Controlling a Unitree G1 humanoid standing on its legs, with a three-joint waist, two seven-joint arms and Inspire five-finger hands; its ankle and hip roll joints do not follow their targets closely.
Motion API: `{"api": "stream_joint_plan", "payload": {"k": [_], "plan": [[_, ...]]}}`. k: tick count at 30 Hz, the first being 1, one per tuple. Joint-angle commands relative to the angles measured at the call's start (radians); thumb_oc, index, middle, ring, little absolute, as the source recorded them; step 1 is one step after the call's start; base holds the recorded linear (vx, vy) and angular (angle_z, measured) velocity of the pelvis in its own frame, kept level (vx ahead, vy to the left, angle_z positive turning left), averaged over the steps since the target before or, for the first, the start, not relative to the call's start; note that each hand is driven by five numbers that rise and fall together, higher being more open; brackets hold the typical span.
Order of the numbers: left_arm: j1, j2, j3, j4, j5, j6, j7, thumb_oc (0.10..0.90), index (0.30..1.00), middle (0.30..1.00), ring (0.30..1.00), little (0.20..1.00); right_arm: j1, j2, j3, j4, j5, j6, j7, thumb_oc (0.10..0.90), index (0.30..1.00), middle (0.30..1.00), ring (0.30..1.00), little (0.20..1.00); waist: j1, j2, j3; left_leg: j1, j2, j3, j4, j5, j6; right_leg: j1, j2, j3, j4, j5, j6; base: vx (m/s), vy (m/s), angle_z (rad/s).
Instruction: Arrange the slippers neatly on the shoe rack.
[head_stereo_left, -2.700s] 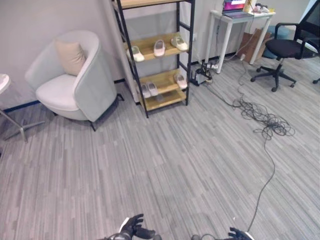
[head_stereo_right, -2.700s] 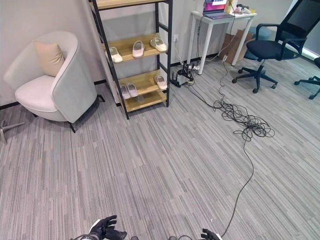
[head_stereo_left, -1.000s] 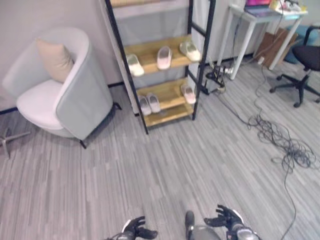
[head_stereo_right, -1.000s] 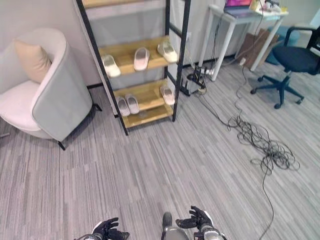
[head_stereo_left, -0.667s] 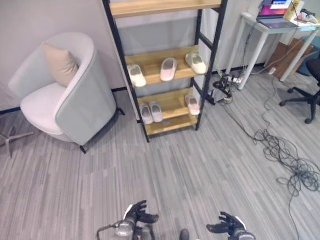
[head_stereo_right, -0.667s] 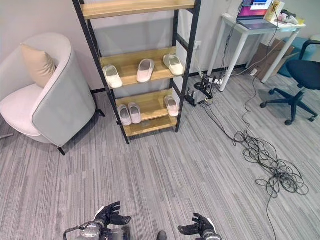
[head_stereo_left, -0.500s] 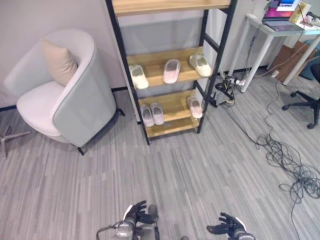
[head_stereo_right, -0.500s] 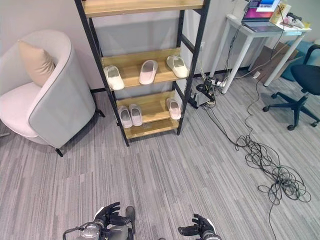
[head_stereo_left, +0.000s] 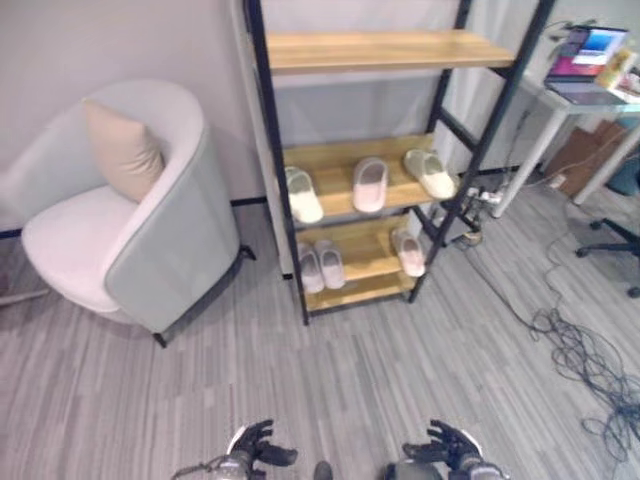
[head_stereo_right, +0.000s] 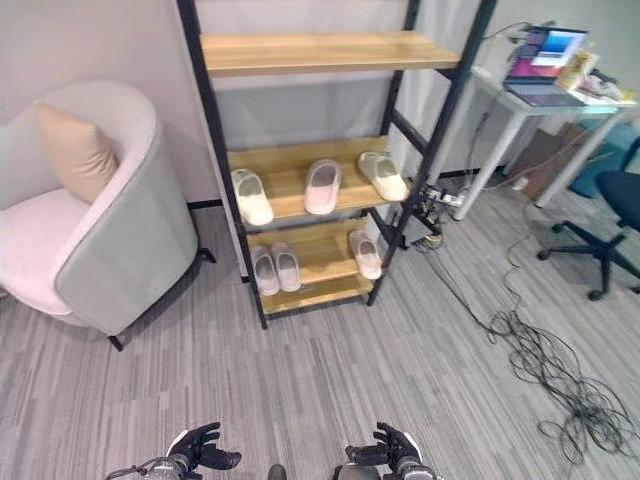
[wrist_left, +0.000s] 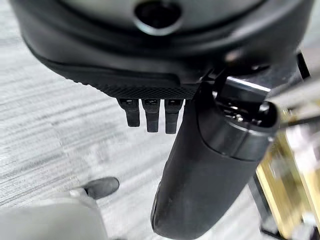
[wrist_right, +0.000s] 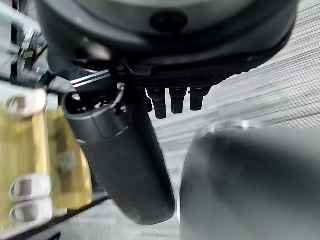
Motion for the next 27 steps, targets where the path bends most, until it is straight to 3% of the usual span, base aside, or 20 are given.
{"api": "stream_joint_plan", "payload": {"k": [1,7,8,9,11,12,13,15,16,18,19,22,23,24,27], "plan": [[-0.027,-0.011,0.019,-0.035,0.04,-0.037,0.004,0.8,0.9,0.9,0.9,0.9,-0.013,-0.054,-0.002,-0.031,-0.018,-0.022,-0.007,0.8,0.9,0.9,0.9,0.9,-0.039,-0.016,0.013,0.009,0.036,-0.029,0.091,-0.108,-0.082,0.048,0.013,0.045,-0.187,0.216,0.042,0.32,-0.164,0.3],[0.006,-0.024,0.02,-0.008,0.062,-0.033,-0.003,0.8,0.9,0.9,0.9,0.9,0.007,-0.064,0.002,-0.048,-0.027,-0.021,0.004,0.8,0.9,0.9,0.9,0.9,-0.045,-0.02,-0.01,0.07,0.059,-0.057,0.101,-0.156,-0.109,0.074,0.025,0.036,-0.18,0.22,0.027,0.24,-0.191,0.33],[0.016,-0.027,0.021,-0.005,0.06,-0.03,-0.007,0.8,0.9,0.9,0.9,0.9,0.009,-0.069,0.007,-0.052,-0.028,-0.023,0.005,0.8,0.9,0.9,0.9,0.9,-0.04,-0.016,-0.018,0.065,0.084,-0.073,0.148,-0.13,-0.136,0.09,0.046,0.025,-0.167,0.2,0.008,0.24,-0.267,0.11],[0.017,-0.027,0.021,-0.005,0.06,-0.03,-0.007,0.8,0.9,0.9,0.9,0.9,0.009,-0.069,0.007,-0.052,-0.028,-0.023,0.005,0.8,0.9,0.9,0.9,0.9,-0.041,-0.015,-0.018,0.065,0.085,-0.074,0.15,-0.131,-0.137,0.091,0.047,0.024,-0.167,0.199,0.007,0.18,-0.256,0.14],[0.015,-0.03,0.017,-0.005,0.061,-0.031,-0.006,0.8,0.9,0.9,0.9,0.9,0.008,-0.074,0.013,-0.054,-0.021,-0.028,0.005,0.8,0.9,0.9,0.9,0.9,-0.034,-0.015,-0.016,0.027,0.112,-0.076,0.237,-0.063,-0.168,0.127,0.066,0.02,-0.184,0.182,-0.014,0.08,-0.174,0.07],[0.014,-0.03,0.016,-0.005,0.061,-0.031,-0.006,0.8,0.9,0.9,0.9,0.9,0.008,-0.074,0.013,-0.054,-0.021,-0.028,0.005,0.8,0.9,0.9,0.9,0.9,-0.035,-0.014,-0.015,0.026,0.113,-0.077,0.24,-0.065,-0.169,0.127,0.067,0.018,-0.184,0.182,-0.014,0.1,-0.282,-0.07],[0.008,-0.034,0.007,-0.023,0.047,-0.031,-0.004,0.8,0.9,0.9,0.9,0.9,0.01,-0.081,0.015,-0.068,-0.006,-0.034,-0.001,0.8,0.9,0.9,0.9,0.9,-0.025,-0.026,0.0,-0.052,0.145,-0.062,0.391,0.024,-0.192,0.168,0.078,0.008,-0.205,0.165,-0.041,0.07,-0.284,-0.1],[-0.006,-0.04,0.005,-0.038,0.024,-0.032,0.004,0.8,0.9,0.9,0.9,0.9,0.002,-0.084,0.02,-0.07,0.006,-0.036,-0.008,0.8,0.9,0.9,0.9,0.9,-0.016,-0.046,0.019,-0.108,0.174,-0.024,0.489,0.061,-0.192,0.2,0.082,0.002,-0.219,0.149,-0.063,0.13,-0.323,-0.02],[-0.011,-0.042,-0.001,-0.044,0.016,-0.033,0.005,0.8,0.9,0.9,0.9,0.9,-0.003,-0.084,0.024,-0.067,0.011,-0.03,-0.009,0.8,0.9,0.9,0.9,0.9,-0.011,-0.05,0.022,-0.124,0.178,-0.003,0.492,0.044,-0.18,0.213,0.087,0.004,-0.223,0.139,-0.067,0.16,-0.205,0.0],[-0.016,-0.047,-0.011,-0.051,0.017,-0.034,0.004,0.8,0.9,0.9,0.9,0.9,-0.007,-0.084,0.026,-0.061,0.018,-0.032,-0.008,0.8,0.9,0.9,0.9,0.9,-0.005,-0.051,0.021,-0.156,0.166,0.018,0.451,0.015,-0.17,0.233,0.095,0.005,-0.234,0.124,-0.066,0.22,-0.141,0.05],[-0.016,-0.052,-0.023,-0.052,0.027,-0.035,0.002,0.8,0.9,0.9,0.9,0.9,-0.006,-0.085,0.025,-0.064,0.019,-0.035,-0.005,0.8,0.9,0.9,0.9,0.9,-0.001,-0.049,0.017,-0.187,0.151,0.062,0.371,-0.025,-0.153,0.256,0.104,0.0,-0.246,0.107,-0.061,0.22,-0.093,0.13],[-0.016,-0.054,-0.027,-0.05,0.033,-0.034,0.002,0.8,0.9,0.9,0.9,0.9,-0.004,-0.084,0.025,-0.063,0.017,-0.035,-0.006,0.8,0.9,0.9,0.9,0.9,0.003,-0.046,0.017,-0.2,0.144,0.083,0.326,-0.028,-0.148,0.27,0.108,-0.002,-0.25,0.095,-0.058,0.17,-0.046,0.16],[-0.015,-0.054,-0.025,-0.052,0.04,-0.033,0.001,0.8,0.9,0.9,0.9,0.9,0.0,-0.082,0.023,-0.06,0.015,-0.035,-0.007,0.8,0.9,0.9,0.9,0.9,0.014,-0.035,0.015,-0.239,0.129,0.114,0.244,0.003,-0.145,0.295,0.129,0.004,-0.259,0.081,-0.057,0.16,-0.023,0.17],[-0.015,-0.054,-0.026,-0.052,0.04,-0.033,0.001,0.8,0.9,0.9,0.9,0.9,0.001,-0.082,0.023,-0.06,0.014,-0.036,-0.007,0.8,0.9,0.9,0.9,0.9,0.014,-0.036,0.015,-0.236,0.128,0.115,0.242,0.003,-0.144,0.296,0.128,0.004,-0.259,0.08,-0.057,0.31,-0.04,0.17],[0.004,-0.048,-0.015,-0.049,0.037,-0.032,-0.004,0.8,0.9,0.9,0.9,0.9,0.0,-0.067,0.03,-0.045,0.012,-0.035,-0.011,0.8,0.9,0.9,0.9,0.9,0.056,-0.019,0.018,-0.307,0.071,0.119,0.166,0.091,-0.144,0.367,0.186,0.054,-0.266,0.043,-0.064,0.29,-0.014,-0.11]]}}
